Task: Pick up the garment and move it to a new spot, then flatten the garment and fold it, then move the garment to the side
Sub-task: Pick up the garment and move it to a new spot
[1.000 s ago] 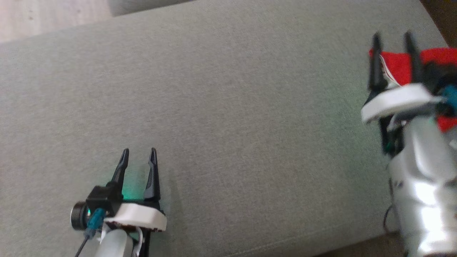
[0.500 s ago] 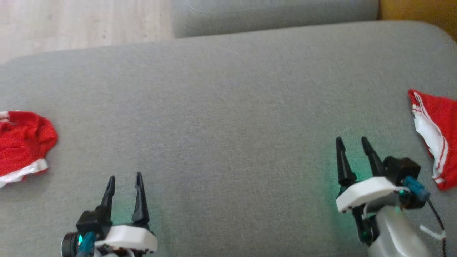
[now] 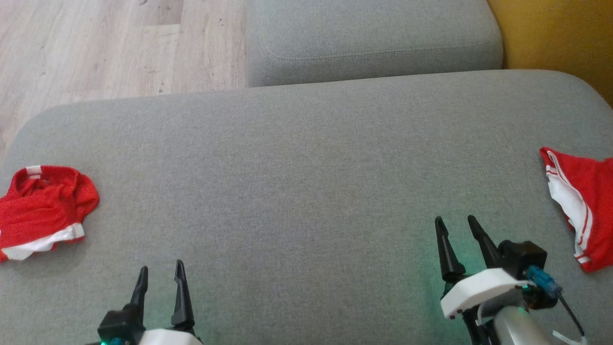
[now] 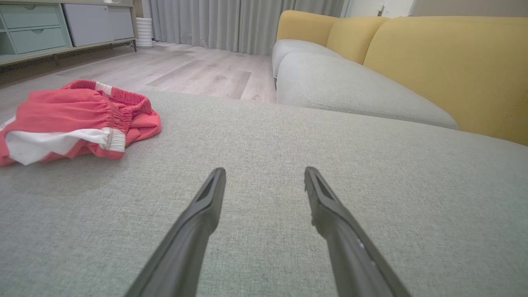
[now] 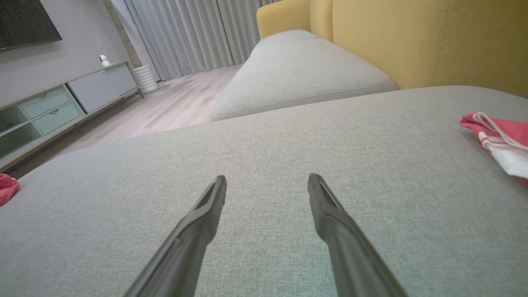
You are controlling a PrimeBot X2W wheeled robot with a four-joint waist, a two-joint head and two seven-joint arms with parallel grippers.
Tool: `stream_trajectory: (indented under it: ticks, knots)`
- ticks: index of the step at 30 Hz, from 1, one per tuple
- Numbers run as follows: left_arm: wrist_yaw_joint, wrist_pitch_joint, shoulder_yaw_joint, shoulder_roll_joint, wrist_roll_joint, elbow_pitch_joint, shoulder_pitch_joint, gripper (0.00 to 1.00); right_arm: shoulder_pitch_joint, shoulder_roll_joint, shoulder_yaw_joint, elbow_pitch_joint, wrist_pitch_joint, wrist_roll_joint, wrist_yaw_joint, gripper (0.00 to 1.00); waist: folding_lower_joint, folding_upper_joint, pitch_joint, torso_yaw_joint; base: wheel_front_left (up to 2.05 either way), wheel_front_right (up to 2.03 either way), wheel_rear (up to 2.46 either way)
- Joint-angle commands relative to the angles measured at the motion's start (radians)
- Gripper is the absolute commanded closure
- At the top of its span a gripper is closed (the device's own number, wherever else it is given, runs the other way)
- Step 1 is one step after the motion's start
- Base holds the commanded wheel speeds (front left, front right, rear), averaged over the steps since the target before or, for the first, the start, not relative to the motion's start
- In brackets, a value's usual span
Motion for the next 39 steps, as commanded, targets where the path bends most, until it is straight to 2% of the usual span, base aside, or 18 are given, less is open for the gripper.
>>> stream_trajectory:
  ticks: [1, 6, 10, 20, 21, 25, 28, 33, 39]
  knots:
    - [0.012, -0.005, 0.032, 0.005, -0.011, -0.034, -0.017, 0.00, -0.015, -0.001, 0.029, -0.034, -0.011, 0.005, 0.004, 0.00, 0.0001, 0.0000, -0.003, -0.001, 0.00, 0.00, 0.00]
    - [0.012, -0.005, 0.018, 0.005, -0.015, -0.034, -0.017, 0.00, -0.010, -0.001, 0.033, -0.034, -0.011, 0.012, 0.004, 0.00, 0.0001, 0.0000, -0.002, 0.009, 0.00, 0.00, 0.00]
    - [0.012, -0.005, 0.018, 0.005, -0.013, -0.032, -0.018, 0.00, -0.007, -0.001, 0.038, -0.030, -0.011, 0.019, 0.004, 0.00, 0.0001, 0.0000, 0.003, 0.049, 0.00, 0.00, 0.00]
    - [0.005, -0.005, 0.056, 0.005, -0.001, -0.020, 0.002, 0.00, 0.008, -0.001, 0.077, -0.030, -0.011, 0.043, 0.004, 0.00, 0.0001, 0.0000, 0.014, 0.293, 0.00, 0.00, 0.00]
    - [0.005, -0.005, 0.056, 0.005, -0.001, -0.020, 0.002, 0.00, 0.008, -0.001, 0.077, -0.030, -0.011, 0.043, 0.004, 0.00, 0.0001, 0.0000, 0.014, 0.293, 0.00, 0.00, 0.00]
    - [-0.001, -0.005, 0.079, 0.005, 0.007, -0.019, 0.016, 0.00, 0.008, -0.001, 0.101, -0.028, -0.011, 0.063, 0.004, 0.00, 0.0001, 0.0000, 0.015, 0.392, 0.00, 0.00, 0.00]
    - [0.002, -0.005, 0.108, 0.005, 0.011, -0.022, 0.033, 0.00, 0.004, -0.001, 0.125, -0.027, -0.011, 0.078, 0.004, 0.00, 0.0001, 0.0000, 0.016, 0.441, 0.00, 0.00, 0.00]
    - [-0.006, -0.005, 0.161, 0.005, 0.014, -0.021, 0.055, 0.00, -0.003, -0.001, 0.163, -0.027, -0.011, 0.092, 0.004, 0.00, 0.0001, 0.0000, 0.018, 0.475, 0.00, 0.00, 0.00]
    - [-0.014, -0.005, 0.223, 0.005, 0.017, -0.069, 0.021, 0.00, -0.005, -0.001, 0.181, -0.028, -0.011, 0.086, 0.004, 0.00, 0.0001, 0.0000, 0.043, 0.464, 0.00, 0.00, 0.00]
